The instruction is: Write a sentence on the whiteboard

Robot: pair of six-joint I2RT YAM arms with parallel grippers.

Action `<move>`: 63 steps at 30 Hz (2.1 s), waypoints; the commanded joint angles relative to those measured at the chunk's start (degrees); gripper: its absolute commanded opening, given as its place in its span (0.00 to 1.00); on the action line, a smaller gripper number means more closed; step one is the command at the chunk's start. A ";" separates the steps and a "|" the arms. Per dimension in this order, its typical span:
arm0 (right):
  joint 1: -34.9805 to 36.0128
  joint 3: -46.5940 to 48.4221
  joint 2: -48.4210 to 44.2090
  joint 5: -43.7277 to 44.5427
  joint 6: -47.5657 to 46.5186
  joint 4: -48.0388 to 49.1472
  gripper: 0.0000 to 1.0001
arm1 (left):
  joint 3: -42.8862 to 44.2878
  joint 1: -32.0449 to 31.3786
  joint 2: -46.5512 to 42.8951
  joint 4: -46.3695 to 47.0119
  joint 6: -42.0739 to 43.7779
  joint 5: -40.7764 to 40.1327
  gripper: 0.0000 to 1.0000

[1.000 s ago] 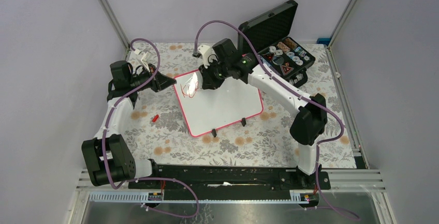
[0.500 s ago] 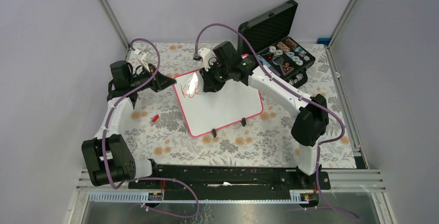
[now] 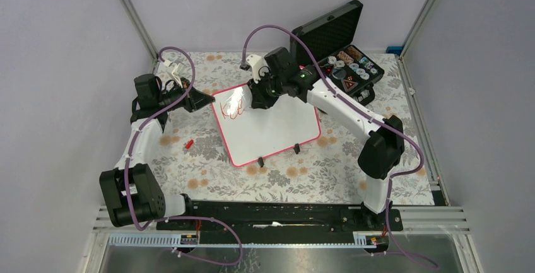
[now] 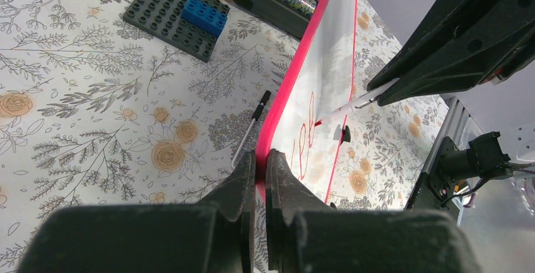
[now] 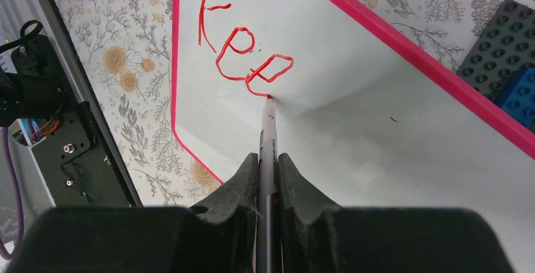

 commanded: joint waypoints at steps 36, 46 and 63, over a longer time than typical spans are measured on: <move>-1.64 -2.89 -3.06 0.73 -0.73 2.09 0.00 | -0.48 -0.81 -1.22 1.32 2.40 0.72 0.00; 0.05 -5.18 -4.47 -1.66 -0.27 2.23 0.00 | -0.45 -0.83 -1.12 1.33 2.42 0.73 0.00; -1.78 2.16 -4.61 -2.03 0.57 2.12 0.00 | -0.37 -0.90 -1.19 1.30 2.12 1.01 0.00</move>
